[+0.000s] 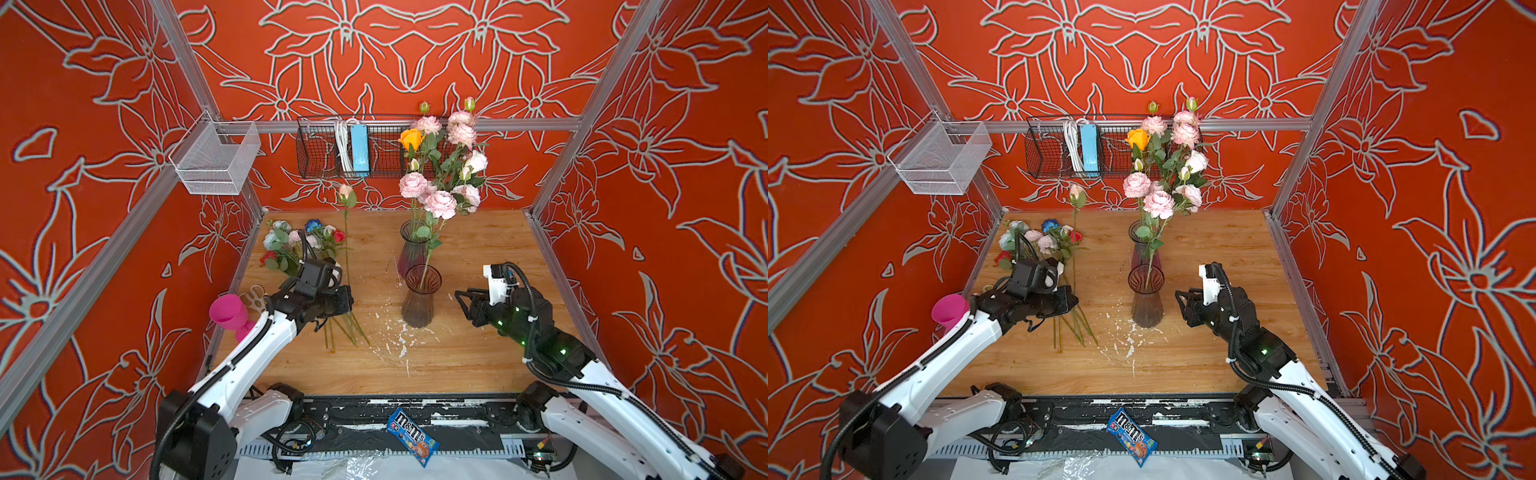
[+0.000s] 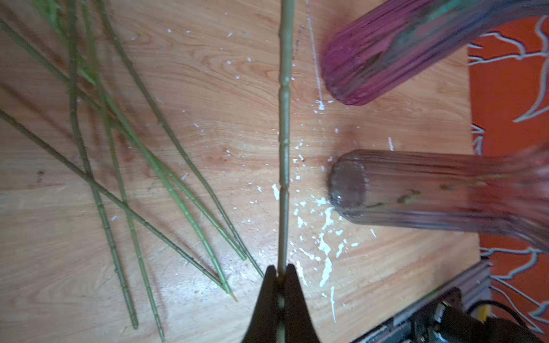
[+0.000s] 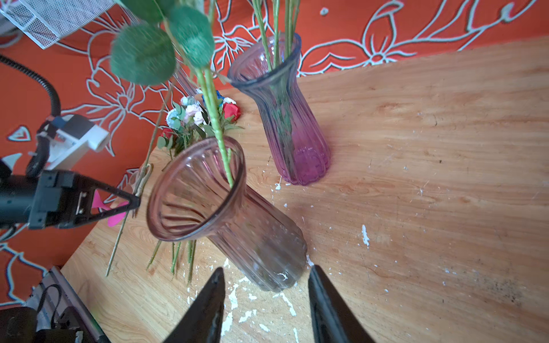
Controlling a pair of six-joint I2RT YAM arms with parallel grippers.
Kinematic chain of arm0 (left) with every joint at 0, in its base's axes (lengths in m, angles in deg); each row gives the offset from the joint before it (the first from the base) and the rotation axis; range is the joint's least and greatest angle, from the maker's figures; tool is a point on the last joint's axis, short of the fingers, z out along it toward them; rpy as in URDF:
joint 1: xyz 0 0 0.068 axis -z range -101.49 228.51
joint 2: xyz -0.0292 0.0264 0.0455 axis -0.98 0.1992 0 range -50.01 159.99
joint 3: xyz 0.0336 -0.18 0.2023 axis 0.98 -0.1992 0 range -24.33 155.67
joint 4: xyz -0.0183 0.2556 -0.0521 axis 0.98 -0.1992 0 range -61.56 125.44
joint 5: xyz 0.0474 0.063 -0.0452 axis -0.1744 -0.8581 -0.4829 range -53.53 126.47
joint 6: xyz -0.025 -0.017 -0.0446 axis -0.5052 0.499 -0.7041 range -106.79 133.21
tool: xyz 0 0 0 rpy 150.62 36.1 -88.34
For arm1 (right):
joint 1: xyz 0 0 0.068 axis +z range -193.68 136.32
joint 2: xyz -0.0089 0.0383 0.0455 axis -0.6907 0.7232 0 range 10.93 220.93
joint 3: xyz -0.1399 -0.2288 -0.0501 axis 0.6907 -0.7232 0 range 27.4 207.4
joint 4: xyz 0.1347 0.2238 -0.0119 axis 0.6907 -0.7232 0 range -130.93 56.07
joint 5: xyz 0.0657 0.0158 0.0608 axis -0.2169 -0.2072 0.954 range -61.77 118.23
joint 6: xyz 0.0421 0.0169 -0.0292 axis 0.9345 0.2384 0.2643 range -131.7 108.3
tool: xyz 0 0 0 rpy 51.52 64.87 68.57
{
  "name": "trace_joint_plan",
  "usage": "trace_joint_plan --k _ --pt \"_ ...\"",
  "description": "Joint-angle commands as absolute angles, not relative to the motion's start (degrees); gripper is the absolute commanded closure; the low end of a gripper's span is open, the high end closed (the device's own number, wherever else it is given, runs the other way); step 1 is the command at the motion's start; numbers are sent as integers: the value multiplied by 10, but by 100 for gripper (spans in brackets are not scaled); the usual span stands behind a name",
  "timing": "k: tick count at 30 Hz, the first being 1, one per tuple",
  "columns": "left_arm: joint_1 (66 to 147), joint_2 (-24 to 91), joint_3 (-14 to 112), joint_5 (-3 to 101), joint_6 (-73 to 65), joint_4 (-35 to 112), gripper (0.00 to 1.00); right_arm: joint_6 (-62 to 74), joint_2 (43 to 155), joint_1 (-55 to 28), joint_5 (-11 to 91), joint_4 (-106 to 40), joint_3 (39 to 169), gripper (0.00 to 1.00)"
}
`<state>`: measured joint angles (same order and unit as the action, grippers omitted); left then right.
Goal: Arrange flowers in a vase
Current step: Pick up the flower from the flowers.
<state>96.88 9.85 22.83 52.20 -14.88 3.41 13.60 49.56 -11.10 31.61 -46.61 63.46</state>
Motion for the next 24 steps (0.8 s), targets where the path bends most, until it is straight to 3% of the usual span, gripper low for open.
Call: trace_joint_plan --k 1,12,19,24 --pt "983 40 203 598 -138 35 100 126 498 -107 305 -479 670 52" --pt "1097 -132 161 538 -153 150 100 118 522 -108 342 -460 710 50" --pt "1136 -79 202 538 -72 257 100 122 539 -107 432 -413 768 38" --pt "1217 6 271 497 -1 271 100 136 582 -108 542 -376 838 33"
